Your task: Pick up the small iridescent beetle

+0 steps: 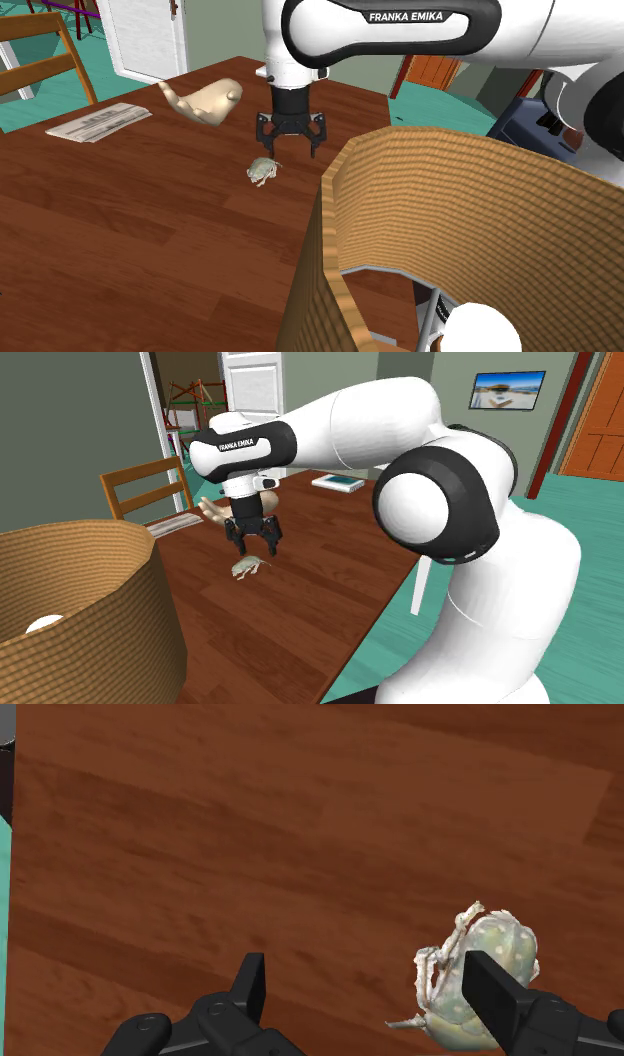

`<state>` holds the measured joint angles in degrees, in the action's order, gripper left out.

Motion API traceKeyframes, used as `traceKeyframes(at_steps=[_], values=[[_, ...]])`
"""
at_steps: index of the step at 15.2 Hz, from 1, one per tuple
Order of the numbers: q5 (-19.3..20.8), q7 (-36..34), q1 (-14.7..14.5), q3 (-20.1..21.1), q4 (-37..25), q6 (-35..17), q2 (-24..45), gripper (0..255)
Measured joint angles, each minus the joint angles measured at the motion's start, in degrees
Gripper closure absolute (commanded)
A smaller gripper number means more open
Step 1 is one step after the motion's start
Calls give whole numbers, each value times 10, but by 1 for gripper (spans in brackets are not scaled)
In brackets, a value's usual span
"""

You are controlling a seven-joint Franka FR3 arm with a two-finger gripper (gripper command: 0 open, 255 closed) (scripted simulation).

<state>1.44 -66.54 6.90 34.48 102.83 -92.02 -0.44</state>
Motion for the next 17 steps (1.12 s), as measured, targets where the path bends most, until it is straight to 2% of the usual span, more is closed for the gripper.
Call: traceKeyframes(at_steps=[2,5,6,9,14,15,17], values=[[32,-65,-9,6,-48,11,59,0],[88,-165,-43,3,-154,43,170,0],[97,-184,-51,-1,-171,49,188,0],[106,-203,-57,-5,-176,41,207,0],[109,-207,-54,-8,-145,6,212,0],[110,-208,-55,-8,-143,4,213,255],[110,-208,-55,-8,-143,2,212,255]])
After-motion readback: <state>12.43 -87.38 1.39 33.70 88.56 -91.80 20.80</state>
